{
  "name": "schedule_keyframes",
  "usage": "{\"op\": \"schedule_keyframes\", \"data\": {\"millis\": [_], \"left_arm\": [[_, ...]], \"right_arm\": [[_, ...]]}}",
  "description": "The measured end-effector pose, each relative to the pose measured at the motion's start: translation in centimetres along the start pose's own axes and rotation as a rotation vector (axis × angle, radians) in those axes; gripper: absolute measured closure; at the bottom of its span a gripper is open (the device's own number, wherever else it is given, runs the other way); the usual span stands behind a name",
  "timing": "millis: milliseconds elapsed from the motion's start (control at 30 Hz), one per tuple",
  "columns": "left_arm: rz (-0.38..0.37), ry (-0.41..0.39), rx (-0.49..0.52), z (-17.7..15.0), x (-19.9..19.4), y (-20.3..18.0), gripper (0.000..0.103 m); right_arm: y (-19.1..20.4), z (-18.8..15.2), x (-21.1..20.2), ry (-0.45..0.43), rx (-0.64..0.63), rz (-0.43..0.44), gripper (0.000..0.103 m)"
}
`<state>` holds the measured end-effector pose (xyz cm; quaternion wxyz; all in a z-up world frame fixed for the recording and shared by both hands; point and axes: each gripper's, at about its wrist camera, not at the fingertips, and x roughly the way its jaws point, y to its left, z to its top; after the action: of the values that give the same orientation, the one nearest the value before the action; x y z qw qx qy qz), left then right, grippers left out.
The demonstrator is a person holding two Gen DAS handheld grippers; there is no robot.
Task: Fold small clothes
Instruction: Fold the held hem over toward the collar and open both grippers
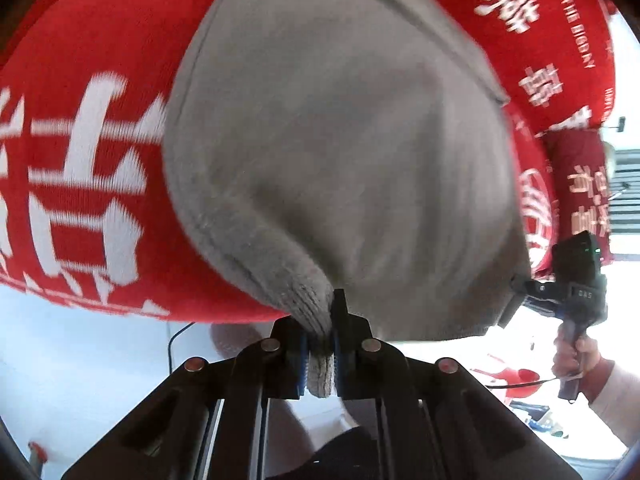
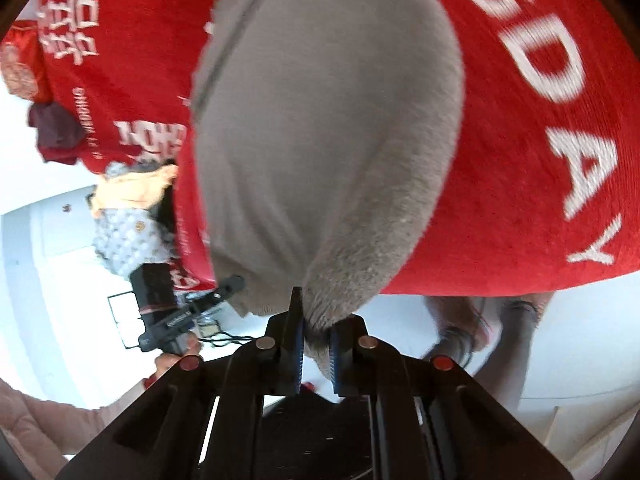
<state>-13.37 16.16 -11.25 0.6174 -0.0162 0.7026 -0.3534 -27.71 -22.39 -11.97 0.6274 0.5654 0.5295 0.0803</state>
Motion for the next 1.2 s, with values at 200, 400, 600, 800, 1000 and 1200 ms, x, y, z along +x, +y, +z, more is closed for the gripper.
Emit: {"op": "schedule_keyframes", "data": {"millis": [200,400,600,800,1000,1200], "left_arm": [[-0.089,-0.103,0.012,3.0,-3.9,-2.3,0.093],[-0.137,-0.201,-0.009,7.7,-7.4,-3.2,0.093],[-0.155,-0.312,-0.022,13.9,-11.2,-3.8,0.093],[-0.104,-0.383,-0.016,21.9,-11.6,-6.0,0.093],[-0.039,-0.374,-0.029,29.8,-7.8,-6.1,0.093],[0.063,-0.31,-0.118,35.1,-0.9,-3.7,0.093]], "right_arm": [[3.0,1.1,-2.9,-0.087,-0.034,0.099,0.092],[7.5,4.8,-5.8,-0.175,-0.112,0.188,0.092],[10.9,11.7,-9.4,-0.228,-0.191,0.206,0.092],[13.0,19.6,-11.2,-0.25,-0.229,0.194,0.092],[12.1,28.6,-9.4,-0.222,-0.197,0.152,0.092],[7.3,35.5,-5.8,-0.215,-0.078,0.077,0.093]]}}
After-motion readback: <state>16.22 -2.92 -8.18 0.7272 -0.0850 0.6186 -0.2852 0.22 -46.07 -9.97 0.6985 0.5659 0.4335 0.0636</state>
